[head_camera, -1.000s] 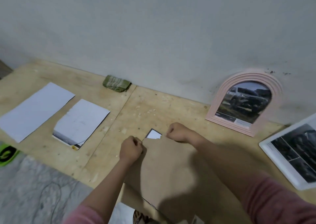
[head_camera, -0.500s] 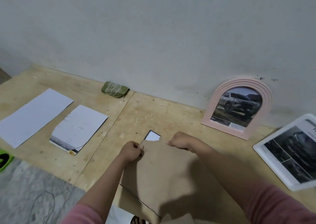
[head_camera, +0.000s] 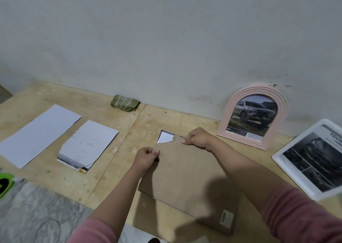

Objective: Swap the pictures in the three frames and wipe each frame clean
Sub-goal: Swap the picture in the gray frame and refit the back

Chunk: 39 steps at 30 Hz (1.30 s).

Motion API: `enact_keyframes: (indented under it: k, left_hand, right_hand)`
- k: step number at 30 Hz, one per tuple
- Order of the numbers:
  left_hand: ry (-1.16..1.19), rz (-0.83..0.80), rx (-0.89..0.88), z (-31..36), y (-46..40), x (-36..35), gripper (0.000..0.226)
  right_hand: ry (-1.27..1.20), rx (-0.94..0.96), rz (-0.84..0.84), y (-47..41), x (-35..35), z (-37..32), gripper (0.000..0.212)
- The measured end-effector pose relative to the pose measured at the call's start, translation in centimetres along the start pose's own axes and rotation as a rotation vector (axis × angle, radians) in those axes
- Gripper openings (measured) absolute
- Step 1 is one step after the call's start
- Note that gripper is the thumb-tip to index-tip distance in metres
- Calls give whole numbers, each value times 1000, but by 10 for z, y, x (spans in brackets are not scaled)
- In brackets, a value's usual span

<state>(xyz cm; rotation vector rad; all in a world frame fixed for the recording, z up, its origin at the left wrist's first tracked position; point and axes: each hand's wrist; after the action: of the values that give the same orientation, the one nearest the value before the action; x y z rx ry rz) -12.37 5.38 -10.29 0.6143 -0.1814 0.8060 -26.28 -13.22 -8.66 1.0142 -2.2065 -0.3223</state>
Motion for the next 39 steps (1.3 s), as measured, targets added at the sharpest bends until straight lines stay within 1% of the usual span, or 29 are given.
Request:
enact_keyframes:
  k: [2, 6, 8, 13, 15, 18, 20, 23, 26, 30, 34, 36, 39]
  left_hand:
    - [9, -12, -11, -5, 1, -1, 21]
    - [53, 54, -2, -10, 3, -3, 22]
    - [69, 59, 10, -11, 2, -4, 22]
    - [20, 16, 45, -1, -1, -7, 13]
    - [-7, 23, -12, 12, 0, -10, 27]
    - [-50, 34, -160, 31, -6, -14, 51]
    - [-38, 17, -190, 40, -10, -17, 55]
    - [-18, -9, -218, 45, -12, -21, 51]
    - [-84, 23, -312, 42, -11, -24, 41]
    - [-197, 53, -393, 37, -9, -26, 37]
    - [-208, 44, -406, 36, -8, -26, 35]
    - [-186, 52, -397, 32, -11, -24, 36]
    - [-153, 87, -380, 25, -13, -18, 35]
  right_hand:
    - [10, 20, -2, 2, 0, 1, 24]
    - [120, 21, -38, 9, 11, 4, 29]
    - [166, 24, -42, 11, 17, 6, 30]
    - [163, 144, 36, 16, 9, 9, 25]
    - [164, 196, 43, 18, 4, 9, 27]
    - [150, 244, 38, 20, 0, 11, 26]
    - [142, 262, 43, 22, -1, 11, 23]
    - [124, 260, 71, 24, 1, 13, 21]
    - [129, 258, 78, 25, 2, 14, 22]
    - [152, 259, 82, 26, -2, 14, 22]
    - [179, 243, 54, 27, 0, 12, 22]
    - [270, 224, 5, 30, 11, 12, 23]
    - [455, 142, -54, 40, 44, 21, 30]
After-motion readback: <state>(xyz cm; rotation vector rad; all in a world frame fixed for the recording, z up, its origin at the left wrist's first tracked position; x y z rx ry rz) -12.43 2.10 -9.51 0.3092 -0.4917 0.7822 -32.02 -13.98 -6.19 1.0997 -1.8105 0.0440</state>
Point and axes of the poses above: each hand's wrist, its own y-axis away from the middle knuckle, its own x-axis out of the back of the hand, z = x × y, and after that the axes turned 4 degrees about z, right-handed
